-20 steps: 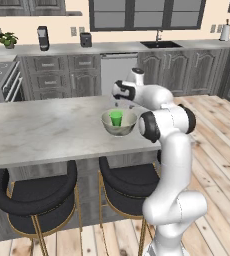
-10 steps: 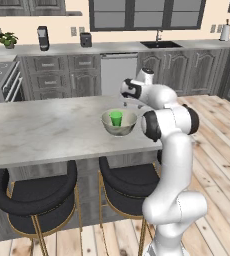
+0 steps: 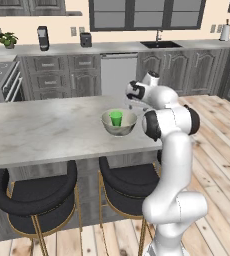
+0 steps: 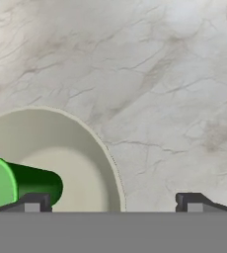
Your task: Place the cup inside the bowl on the dining table and move the bowl to any counter.
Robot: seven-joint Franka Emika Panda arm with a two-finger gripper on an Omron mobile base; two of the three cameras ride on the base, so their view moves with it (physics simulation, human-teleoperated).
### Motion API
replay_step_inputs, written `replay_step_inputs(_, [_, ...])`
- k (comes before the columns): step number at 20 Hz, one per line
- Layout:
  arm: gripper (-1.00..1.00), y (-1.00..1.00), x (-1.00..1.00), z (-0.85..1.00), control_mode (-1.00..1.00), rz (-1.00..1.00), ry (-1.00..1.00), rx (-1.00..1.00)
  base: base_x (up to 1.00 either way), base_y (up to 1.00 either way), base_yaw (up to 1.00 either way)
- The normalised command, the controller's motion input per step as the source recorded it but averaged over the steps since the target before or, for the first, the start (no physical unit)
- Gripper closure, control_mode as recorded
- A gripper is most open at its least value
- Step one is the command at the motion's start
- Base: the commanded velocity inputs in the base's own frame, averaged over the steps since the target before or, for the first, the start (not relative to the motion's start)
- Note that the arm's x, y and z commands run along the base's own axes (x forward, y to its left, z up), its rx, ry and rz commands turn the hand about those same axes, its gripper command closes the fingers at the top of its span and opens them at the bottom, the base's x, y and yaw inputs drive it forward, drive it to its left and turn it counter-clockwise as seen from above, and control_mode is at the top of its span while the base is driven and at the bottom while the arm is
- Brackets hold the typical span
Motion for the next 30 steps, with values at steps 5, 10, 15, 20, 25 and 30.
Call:
replay_step_inputs(5, [-1.0, 0.0, 0.14, -0.29, -1.0, 0.03, 0.0, 0.0, 0.0, 0.0, 0.0])
replay_step_inputs(10, [-1.0, 0.0, 0.05, -0.31, -1.0, 0.06, 0.0, 0.0, 0.0, 0.0, 0.0])
replay_step_inputs(15, [-1.0, 0.02, 0.0, -0.12, -1.0, 0.06, 0.0, 0.0, 0.0, 0.0, 0.0])
replay_step_inputs(20, [-1.0, 0.04, 0.0, -0.1, -1.0, 0.06, 0.0, 0.0, 0.0, 0.0, 0.0])
replay_step_inputs(25, [-1.0, 0.08, 0.0, -0.21, -1.0, 0.05, 0.0, 0.0, 0.0, 0.0, 0.0])
replay_step_inputs(30, [-1.0, 0.08, 0.0, -0.14, -1.0, 0.04, 0.0, 0.0, 0.0, 0.0, 0.0])
